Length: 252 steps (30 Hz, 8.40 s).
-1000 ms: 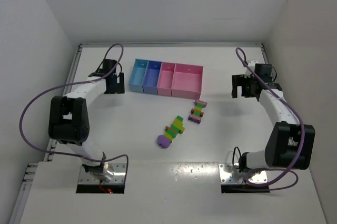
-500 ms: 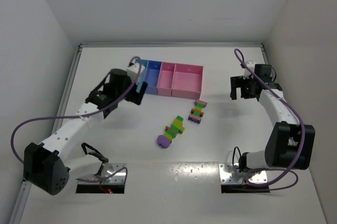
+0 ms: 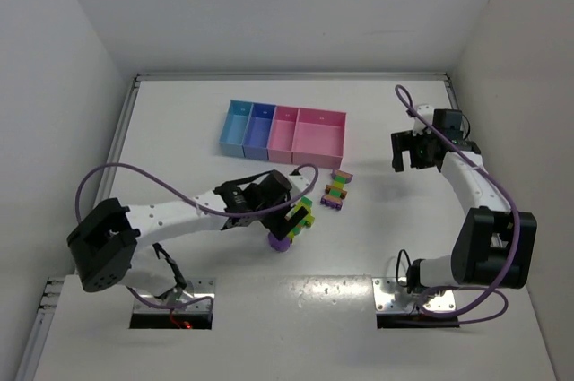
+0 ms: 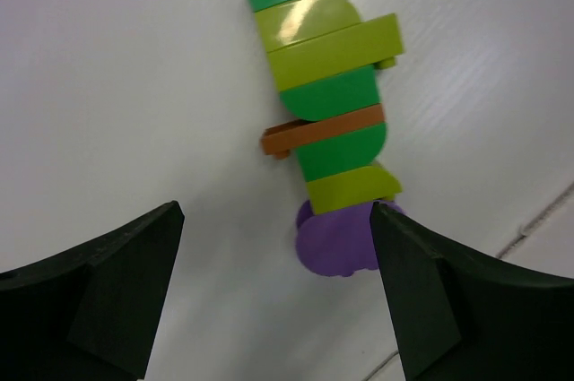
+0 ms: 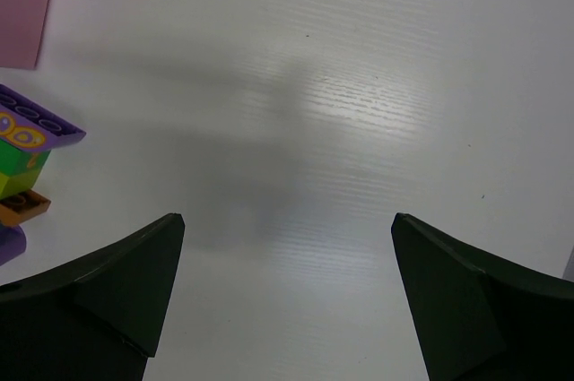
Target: Sort the legos into containers by color
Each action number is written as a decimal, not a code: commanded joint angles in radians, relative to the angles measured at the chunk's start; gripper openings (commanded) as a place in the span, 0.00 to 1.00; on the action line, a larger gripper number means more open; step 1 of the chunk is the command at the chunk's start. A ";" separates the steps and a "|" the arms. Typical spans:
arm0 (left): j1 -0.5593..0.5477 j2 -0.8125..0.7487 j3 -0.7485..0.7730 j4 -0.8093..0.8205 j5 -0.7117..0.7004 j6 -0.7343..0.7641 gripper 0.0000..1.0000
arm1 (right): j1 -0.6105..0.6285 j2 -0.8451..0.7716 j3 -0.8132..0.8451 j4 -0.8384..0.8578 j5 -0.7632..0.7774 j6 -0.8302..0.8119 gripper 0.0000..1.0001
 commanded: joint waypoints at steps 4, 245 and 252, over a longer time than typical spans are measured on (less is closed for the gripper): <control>-0.102 0.017 0.001 0.067 -0.030 -0.105 0.92 | 0.002 -0.029 0.025 0.011 0.006 -0.057 0.99; 0.645 0.083 0.194 0.466 1.318 -0.366 0.60 | 0.456 0.528 0.624 -0.040 -1.349 0.430 0.05; 0.645 0.103 0.214 0.409 1.386 -0.348 0.60 | 0.456 0.548 0.651 -0.040 -1.358 0.430 0.05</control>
